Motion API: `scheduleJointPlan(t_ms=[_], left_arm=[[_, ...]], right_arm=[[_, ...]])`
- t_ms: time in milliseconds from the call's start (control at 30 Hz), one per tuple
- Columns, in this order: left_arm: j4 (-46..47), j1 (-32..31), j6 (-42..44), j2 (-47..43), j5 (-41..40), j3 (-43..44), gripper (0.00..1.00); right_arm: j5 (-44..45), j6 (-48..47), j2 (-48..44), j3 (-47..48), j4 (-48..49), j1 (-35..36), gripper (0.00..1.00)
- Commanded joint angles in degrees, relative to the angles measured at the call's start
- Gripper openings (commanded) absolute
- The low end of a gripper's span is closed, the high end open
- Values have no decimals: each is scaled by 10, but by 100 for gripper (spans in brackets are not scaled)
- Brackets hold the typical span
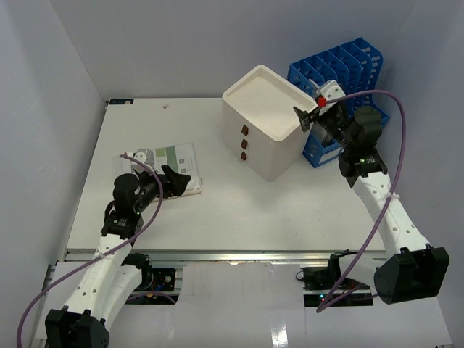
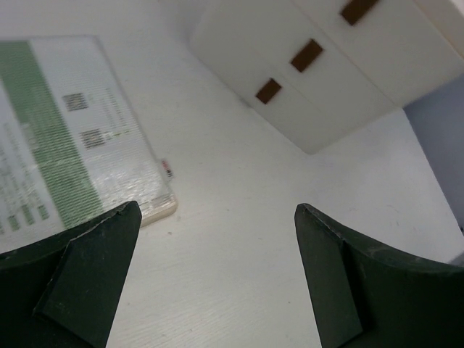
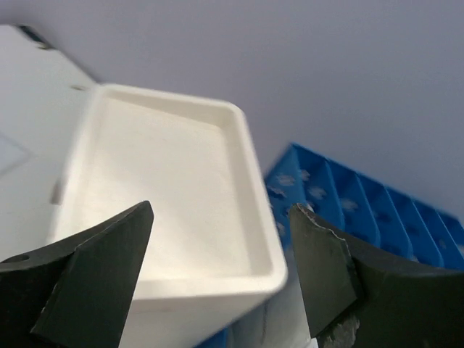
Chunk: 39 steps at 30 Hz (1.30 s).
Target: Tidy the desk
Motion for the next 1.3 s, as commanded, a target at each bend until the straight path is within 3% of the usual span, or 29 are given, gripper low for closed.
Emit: scheduleJointPlan(t_ms=[0,33,67,133,200,300,433,600,900,1100,1267], left_arm=[[-101,2,-110,35,-174,30,98],[-120,5,-135,46,-188,34,97],[-147,8,-172,63,-233,42,93],[-225,17,-265,106,-292,70,67],[-270,25,-320,134,-318,87,53],[-349,72,-430,210,-298,115,60],[-351,88,-532,246,-262,91,70],[-259,89,-552,260,-269,57,69],[-245,105,-556,393,-303,108,66],[-213,124,-564,460,-293,109,53],[-179,134,-557,460,-270,74,24]], right_arm=[[-263,-94,-11,113,-254,70,86],[-254,-120,-6,119,-308,92,87],[-223,-153,2,138,-371,164,87],[-232,-171,5,111,-405,203,89],[-238,-171,-5,72,-398,209,92],[-216,-175,-8,11,-381,214,93],[-237,-164,-1,-33,-373,215,94],[-254,-154,-8,-83,-336,215,94],[-264,-156,-20,-105,-329,215,95],[-261,-158,-20,-112,-334,215,95],[-258,-160,-21,-114,-337,215,95]])
